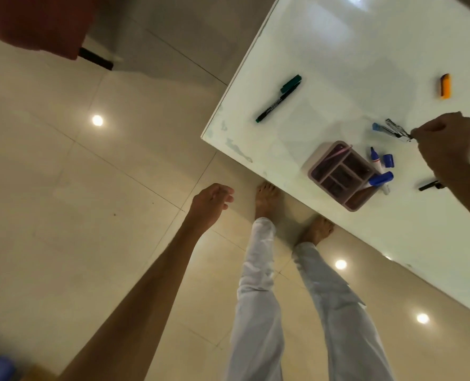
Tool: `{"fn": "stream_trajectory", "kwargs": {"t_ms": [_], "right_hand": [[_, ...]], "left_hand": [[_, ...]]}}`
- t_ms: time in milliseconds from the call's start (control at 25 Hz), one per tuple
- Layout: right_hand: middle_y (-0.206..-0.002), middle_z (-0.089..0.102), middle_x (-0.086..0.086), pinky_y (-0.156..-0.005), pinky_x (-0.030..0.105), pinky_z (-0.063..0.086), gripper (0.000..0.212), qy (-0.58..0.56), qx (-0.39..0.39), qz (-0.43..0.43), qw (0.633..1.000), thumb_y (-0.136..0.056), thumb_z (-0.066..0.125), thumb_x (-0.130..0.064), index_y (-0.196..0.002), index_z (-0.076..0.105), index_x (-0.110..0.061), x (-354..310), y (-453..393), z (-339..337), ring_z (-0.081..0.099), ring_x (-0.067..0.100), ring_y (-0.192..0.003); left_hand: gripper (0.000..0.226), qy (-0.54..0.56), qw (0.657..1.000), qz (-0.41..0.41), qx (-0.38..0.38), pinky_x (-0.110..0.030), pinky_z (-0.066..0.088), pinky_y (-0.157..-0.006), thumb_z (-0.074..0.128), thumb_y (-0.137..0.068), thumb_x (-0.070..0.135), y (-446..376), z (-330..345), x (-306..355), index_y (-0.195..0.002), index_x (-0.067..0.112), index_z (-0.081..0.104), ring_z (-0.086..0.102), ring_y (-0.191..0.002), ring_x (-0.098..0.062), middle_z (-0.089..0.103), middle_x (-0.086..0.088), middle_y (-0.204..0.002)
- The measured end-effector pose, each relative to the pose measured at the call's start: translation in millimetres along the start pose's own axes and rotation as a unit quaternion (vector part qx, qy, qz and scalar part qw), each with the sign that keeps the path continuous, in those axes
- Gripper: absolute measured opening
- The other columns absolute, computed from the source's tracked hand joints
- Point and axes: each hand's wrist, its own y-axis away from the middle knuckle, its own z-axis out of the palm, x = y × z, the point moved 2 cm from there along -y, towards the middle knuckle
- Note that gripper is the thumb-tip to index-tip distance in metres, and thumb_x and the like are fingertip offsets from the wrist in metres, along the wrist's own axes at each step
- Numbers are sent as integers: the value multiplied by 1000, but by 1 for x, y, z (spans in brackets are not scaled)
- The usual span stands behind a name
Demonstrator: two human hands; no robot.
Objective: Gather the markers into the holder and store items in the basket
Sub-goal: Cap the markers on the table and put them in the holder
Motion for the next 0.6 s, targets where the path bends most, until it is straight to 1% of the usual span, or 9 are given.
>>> {"fn": "stream_trajectory", "kwargs": {"t_ms": [120,200,240,280,360,400,480,520,600], "right_hand": [[-83,75,12,-81,48,59,12,-64,35,18,997,-69,69,-35,-79,68,-27,26,-15,-8,71,39,-85],[-75,71,0,-79,55,61,12,-80,65,-3,995,-64,65,-38,-74,60,-34,31,-24,-16,71,35,-77],[-72,68,-6,-82,53,61,12,-103,72,-14,992,-64,64,-37,-74,58,-35,19,-14,-29,71,30,-76],[-71,65,-10,-87,46,60,11,-123,70,-26,990,-67,63,-34,-77,59,-35,2,2,-40,70,22,-74],[-75,64,-11,-86,25,57,11,-156,72,-57,983,-75,64,-26,-84,64,-32,-22,28,-57,65,6,-68],[-78,66,-8,-86,28,60,14,-190,57,-68,978,-80,67,-19,-92,67,-27,-29,41,-62,68,6,-69],[-82,69,3,-84,44,65,24,-317,-57,-38,946,-85,74,-5,-105,64,-12,-36,69,-64,77,28,-79],[-81,69,7,-82,47,66,32,-367,-130,-24,921,-82,81,-5,-107,61,-9,-39,86,-65,78,37,-87],[-82,70,9,-79,42,67,71,-434,-232,9,870,-60,101,-26,-109,53,-9,-43,115,-63,77,39,-88]], "left_hand": [[26,40,999,-1,11,-18,49,-70,51,-106,26,7,1,-4,-114,18,75,72,-88,-13,80,1,-106],[26,62,998,10,16,-19,49,-73,51,-106,25,13,3,-2,-114,17,75,72,-87,-10,80,0,-106],[26,75,997,18,18,-16,50,-72,50,-106,23,17,6,0,-114,16,75,72,-85,-7,80,0,-106],[26,88,996,28,20,-13,50,-69,50,-106,21,21,8,4,-114,15,75,72,-83,-4,79,-1,-106],[25,116,992,53,17,-9,50,-66,51,-106,17,30,18,11,-113,12,75,71,-81,0,79,-3,-104],[23,126,990,68,16,-11,50,-68,53,-106,18,35,23,17,-112,13,75,72,-83,-2,80,-3,-103],[17,132,986,105,6,-15,52,-74,60,-105,23,44,35,33,-110,17,75,74,-88,-10,80,1,-100],[15,140,982,125,-11,-17,53,-75,64,-103,26,50,43,44,-110,18,74,75,-90,-14,80,2,-99],[23,150,974,158,-65,-21,57,-79,72,-99,34,60,61,67,-117,22,71,76,-93,-15,80,4,-102]]}}
